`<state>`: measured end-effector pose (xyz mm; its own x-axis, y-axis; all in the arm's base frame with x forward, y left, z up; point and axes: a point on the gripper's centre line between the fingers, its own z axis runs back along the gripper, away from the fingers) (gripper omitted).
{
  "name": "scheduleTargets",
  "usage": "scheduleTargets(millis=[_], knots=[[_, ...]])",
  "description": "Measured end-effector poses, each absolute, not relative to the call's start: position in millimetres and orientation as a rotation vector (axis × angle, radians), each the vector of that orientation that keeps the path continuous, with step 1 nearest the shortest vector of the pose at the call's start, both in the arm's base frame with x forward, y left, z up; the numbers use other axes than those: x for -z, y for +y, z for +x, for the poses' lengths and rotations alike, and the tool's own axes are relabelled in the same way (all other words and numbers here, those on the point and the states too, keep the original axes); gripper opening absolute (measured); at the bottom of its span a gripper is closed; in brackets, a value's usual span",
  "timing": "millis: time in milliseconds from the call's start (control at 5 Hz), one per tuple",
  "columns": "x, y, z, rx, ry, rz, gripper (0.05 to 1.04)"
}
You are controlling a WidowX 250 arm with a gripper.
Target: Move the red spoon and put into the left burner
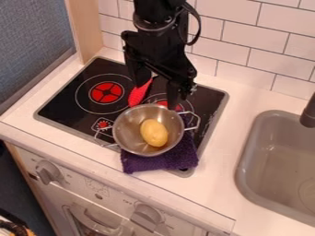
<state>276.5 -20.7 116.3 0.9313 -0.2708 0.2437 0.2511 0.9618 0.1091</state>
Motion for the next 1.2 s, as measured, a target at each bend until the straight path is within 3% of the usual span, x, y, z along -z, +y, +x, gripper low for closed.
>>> scheduleTargets(millis=[400,1200], knots=[[-109,-9,285,0.136,-0.226,0.083,1.001],[-63,37,344,-0.002,-0.115,0.046,1.001]])
